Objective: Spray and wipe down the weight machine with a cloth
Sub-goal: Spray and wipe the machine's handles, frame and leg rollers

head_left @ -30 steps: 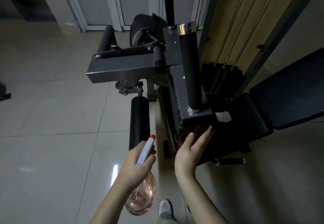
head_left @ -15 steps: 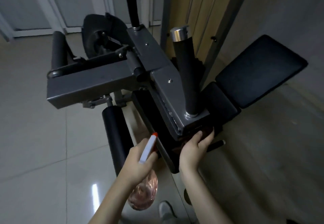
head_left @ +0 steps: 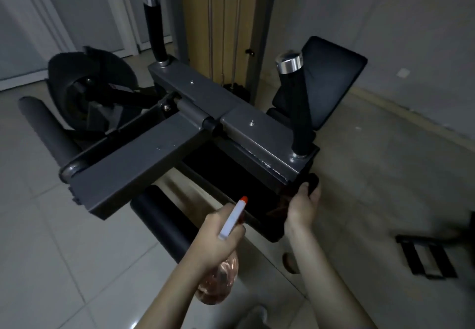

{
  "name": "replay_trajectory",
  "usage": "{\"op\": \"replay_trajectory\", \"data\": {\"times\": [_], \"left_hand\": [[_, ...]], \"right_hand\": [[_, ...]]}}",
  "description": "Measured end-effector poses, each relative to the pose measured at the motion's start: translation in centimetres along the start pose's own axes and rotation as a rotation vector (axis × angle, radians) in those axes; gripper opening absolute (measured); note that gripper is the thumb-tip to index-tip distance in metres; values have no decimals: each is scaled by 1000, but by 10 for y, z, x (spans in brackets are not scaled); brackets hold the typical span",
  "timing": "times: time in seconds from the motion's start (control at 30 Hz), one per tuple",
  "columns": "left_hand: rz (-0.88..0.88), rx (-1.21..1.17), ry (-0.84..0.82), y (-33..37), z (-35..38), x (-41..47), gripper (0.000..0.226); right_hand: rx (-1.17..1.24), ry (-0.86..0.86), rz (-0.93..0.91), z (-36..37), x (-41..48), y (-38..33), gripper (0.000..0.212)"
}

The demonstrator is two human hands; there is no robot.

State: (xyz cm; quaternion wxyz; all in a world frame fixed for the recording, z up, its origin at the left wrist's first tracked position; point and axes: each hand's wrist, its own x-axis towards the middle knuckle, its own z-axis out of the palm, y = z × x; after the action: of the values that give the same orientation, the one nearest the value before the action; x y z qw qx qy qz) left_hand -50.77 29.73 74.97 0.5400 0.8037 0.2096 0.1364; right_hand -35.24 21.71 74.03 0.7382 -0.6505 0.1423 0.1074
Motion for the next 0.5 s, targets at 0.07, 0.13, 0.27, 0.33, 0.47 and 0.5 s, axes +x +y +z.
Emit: {"op": "replay_trajectory", "data": {"times": [0.07, 0.13, 0.27, 0.33, 0.47, 0.5], "left_hand": [[-3, -47, -3, -1, -4, 4, 22], [14, -57, -33, -1, -6, 7, 30], [58, -29, -120, -3, -8, 10, 17], [71, -15, -134, -4, -10, 11, 19], [49, 44, -106, -14, -9, 13, 33], [39, 49, -84, -17, -9, 13, 34]], "right_hand": [[18, -15, 45, 4, -4, 0, 48], [3, -12, -20, 8, -14, 3, 48], [7, 8, -44, 12, -16, 11, 45], [18, 4, -40, 10, -11, 12, 45], [23, -21, -36, 5, -8, 18, 46], [22, -21, -38, 6, -8, 18, 46]]}}
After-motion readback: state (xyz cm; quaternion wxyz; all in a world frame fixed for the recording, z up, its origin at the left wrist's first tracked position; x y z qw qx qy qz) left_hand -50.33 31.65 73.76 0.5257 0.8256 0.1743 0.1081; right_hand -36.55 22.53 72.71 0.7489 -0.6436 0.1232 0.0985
